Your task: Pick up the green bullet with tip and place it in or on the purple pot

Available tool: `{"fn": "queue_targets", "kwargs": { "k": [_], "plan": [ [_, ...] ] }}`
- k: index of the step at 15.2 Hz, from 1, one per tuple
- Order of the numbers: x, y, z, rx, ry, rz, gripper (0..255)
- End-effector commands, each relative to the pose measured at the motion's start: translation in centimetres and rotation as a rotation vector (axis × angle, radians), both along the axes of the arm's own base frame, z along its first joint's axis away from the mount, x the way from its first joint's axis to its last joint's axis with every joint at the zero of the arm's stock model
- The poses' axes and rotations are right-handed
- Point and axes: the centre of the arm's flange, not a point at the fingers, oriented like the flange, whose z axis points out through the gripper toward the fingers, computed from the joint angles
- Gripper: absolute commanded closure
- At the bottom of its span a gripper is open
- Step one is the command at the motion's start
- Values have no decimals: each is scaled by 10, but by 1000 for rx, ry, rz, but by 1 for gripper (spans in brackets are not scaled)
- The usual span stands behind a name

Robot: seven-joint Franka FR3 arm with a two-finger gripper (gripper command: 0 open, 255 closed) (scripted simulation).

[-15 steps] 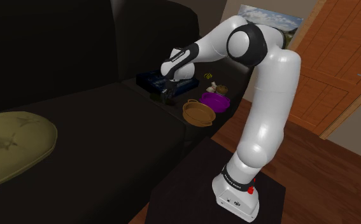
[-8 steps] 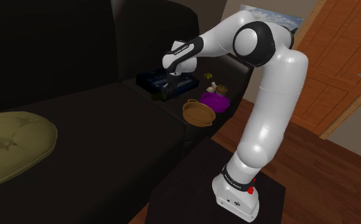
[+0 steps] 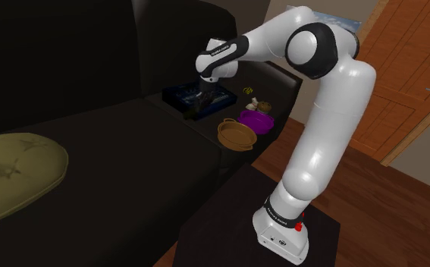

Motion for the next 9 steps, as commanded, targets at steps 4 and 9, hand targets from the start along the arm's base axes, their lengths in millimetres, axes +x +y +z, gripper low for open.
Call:
{"fn": "queue_targets", "kwargs": {
  "k": [4, 9],
  "plan": [
    [1, 0, 26, 0, 0, 0, 255],
    [-34, -55, 28, 0, 0, 0, 255]
  ]
}}
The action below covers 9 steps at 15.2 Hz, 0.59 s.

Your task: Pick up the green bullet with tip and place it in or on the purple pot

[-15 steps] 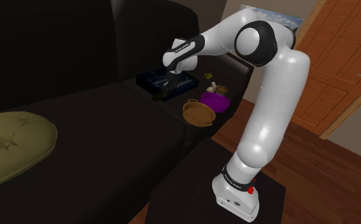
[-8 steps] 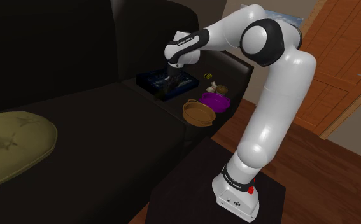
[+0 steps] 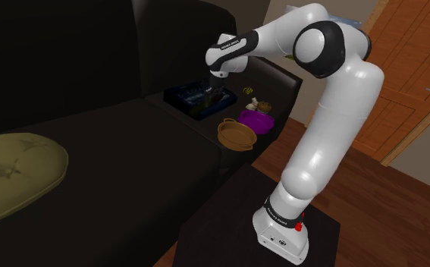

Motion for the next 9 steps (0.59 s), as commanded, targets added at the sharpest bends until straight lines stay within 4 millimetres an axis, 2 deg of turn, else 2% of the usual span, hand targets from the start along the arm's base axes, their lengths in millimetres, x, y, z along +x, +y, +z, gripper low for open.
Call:
{"fn": "queue_targets", "kwargs": {
  "k": [1, 9],
  "plan": [
    [-18, -27, 3, -5, -6, -8, 255],
    [-75, -116, 6, -5, -6, -8, 255]
  ]
}}
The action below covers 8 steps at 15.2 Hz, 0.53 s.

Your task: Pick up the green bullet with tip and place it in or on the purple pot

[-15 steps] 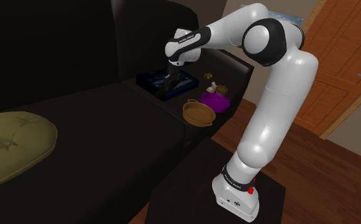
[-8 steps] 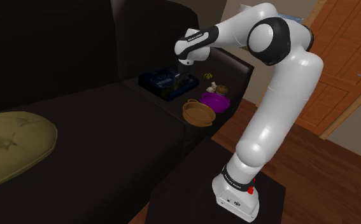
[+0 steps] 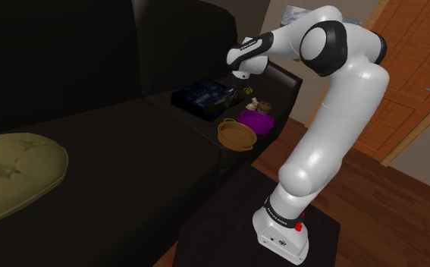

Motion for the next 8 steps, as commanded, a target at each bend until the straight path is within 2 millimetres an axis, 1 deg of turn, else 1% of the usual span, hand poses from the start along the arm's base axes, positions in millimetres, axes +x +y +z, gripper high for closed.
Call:
{"fn": "queue_targets", "kwargs": {
  "k": [1, 8],
  "plan": [
    [-17, -29, 3, -7, -7, -9, 255],
    [-66, -107, 6, -7, -7, -9, 255]
  ]
}}
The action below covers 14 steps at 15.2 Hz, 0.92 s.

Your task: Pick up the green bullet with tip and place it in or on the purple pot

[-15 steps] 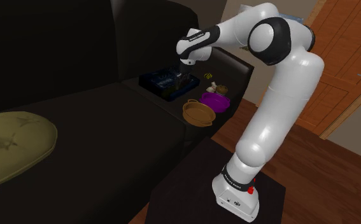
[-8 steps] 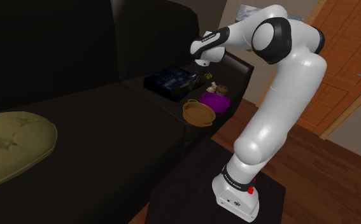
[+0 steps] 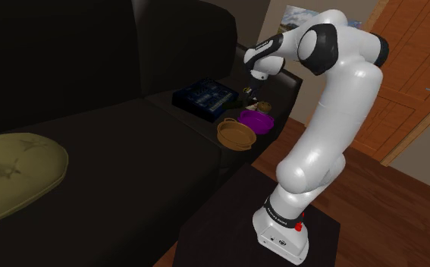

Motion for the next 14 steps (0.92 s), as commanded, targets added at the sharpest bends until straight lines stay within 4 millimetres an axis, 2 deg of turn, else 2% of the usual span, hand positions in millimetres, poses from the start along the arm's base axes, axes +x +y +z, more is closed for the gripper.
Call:
{"fn": "queue_targets", "kwargs": {
  "k": [1, 9, 14],
  "plan": [
    [-16, -22, 2, -1, 0, 1, 255],
    [-73, -111, 6, -1, 0, 1, 255],
    [-73, -111, -21, -1, 0, 1, 255]
  ]
}}
